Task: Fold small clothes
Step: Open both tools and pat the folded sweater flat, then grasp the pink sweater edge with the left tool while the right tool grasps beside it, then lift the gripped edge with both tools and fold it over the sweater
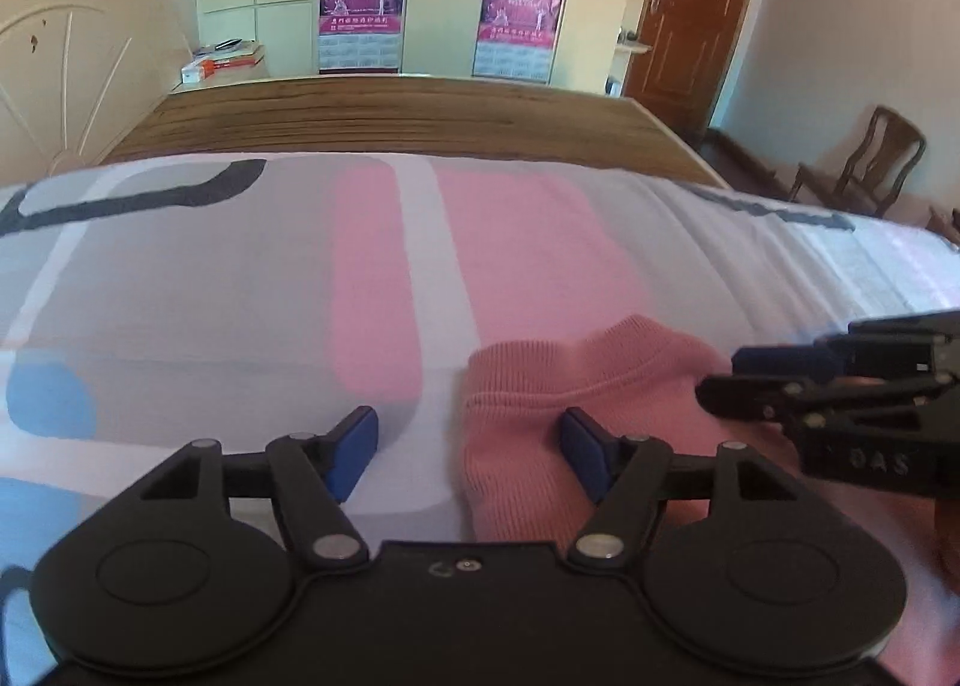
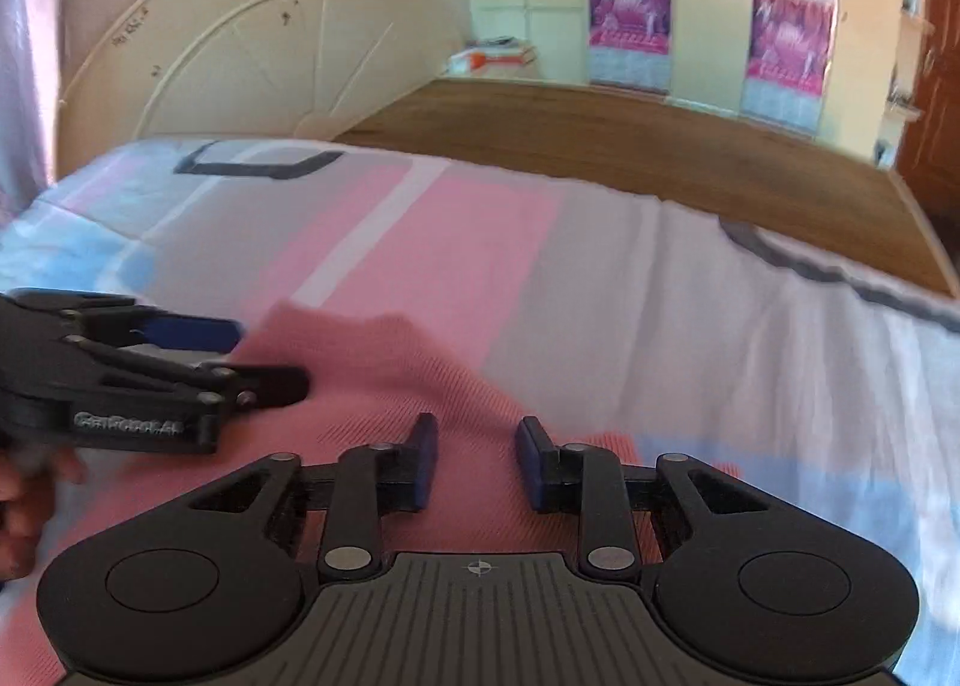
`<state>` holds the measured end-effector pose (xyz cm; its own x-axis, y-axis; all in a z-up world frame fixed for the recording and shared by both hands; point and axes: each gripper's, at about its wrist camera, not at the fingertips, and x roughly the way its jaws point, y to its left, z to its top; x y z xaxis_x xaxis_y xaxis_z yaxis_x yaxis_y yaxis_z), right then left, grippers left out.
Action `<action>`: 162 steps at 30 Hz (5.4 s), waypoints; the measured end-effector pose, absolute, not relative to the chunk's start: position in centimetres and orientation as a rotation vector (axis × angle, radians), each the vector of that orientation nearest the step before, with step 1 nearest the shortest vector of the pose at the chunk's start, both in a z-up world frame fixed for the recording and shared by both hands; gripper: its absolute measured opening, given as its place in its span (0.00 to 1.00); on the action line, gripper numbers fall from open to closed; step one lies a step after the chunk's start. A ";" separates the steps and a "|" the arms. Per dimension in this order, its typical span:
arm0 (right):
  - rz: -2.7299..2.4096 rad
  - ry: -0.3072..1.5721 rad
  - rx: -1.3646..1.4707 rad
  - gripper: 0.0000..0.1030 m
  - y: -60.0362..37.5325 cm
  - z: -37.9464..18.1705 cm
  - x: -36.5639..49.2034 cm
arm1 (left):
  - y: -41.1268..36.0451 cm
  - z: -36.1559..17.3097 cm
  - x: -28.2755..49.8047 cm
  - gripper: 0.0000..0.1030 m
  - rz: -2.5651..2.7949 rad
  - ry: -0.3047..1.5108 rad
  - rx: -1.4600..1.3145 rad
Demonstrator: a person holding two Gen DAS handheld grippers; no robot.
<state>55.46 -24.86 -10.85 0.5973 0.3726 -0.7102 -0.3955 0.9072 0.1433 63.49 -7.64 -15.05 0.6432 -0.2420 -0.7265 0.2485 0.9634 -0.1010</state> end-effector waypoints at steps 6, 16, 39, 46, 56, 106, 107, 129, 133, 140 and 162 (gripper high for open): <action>0.470 0.785 -0.064 0.28 -22.5 -10.1 56.2 | -7.5 -15.4 63.7 0.65 -0.265 0.808 -0.011; 0.505 0.745 0.003 0.28 -25.1 -7.8 49.8 | -9.0 -12.0 55.5 0.56 -0.420 0.709 0.054; 0.320 0.716 -0.034 0.24 -32.6 -6.9 31.7 | -10.4 -10.7 43.0 0.56 -0.298 0.697 0.163; 0.297 0.815 -0.045 0.23 -32.5 -9.3 30.9 | -9.8 -13.8 40.9 0.58 -0.271 0.810 0.168; 0.259 0.855 0.053 0.24 -34.5 -10.6 29.8 | -8.0 -14.5 39.2 0.68 -0.228 0.837 0.102; 0.612 1.021 0.776 0.54 -41.6 -12.8 45.6 | -8.5 -14.2 52.6 0.78 -0.325 0.996 -0.274; 0.608 1.019 0.777 0.50 -41.5 -12.9 45.6 | -8.6 -14.1 52.5 0.74 -0.344 0.998 -0.285; 0.414 0.834 0.213 0.18 -31.2 -3.1 41.3 | -8.1 -7.5 49.0 0.33 -0.414 0.821 -0.021; 0.426 0.801 0.181 0.18 -26.7 -1.3 40.5 | -3.9 -6.3 48.5 0.33 -0.411 0.794 -0.019; 0.495 0.791 0.178 0.18 -16.4 -0.9 40.0 | 6.6 -5.3 47.4 0.33 -0.354 0.795 -0.016; 0.514 0.981 0.192 0.19 -3.3 -9.3 41.5 | 23.3 -12.2 44.3 0.64 -0.274 0.875 -0.275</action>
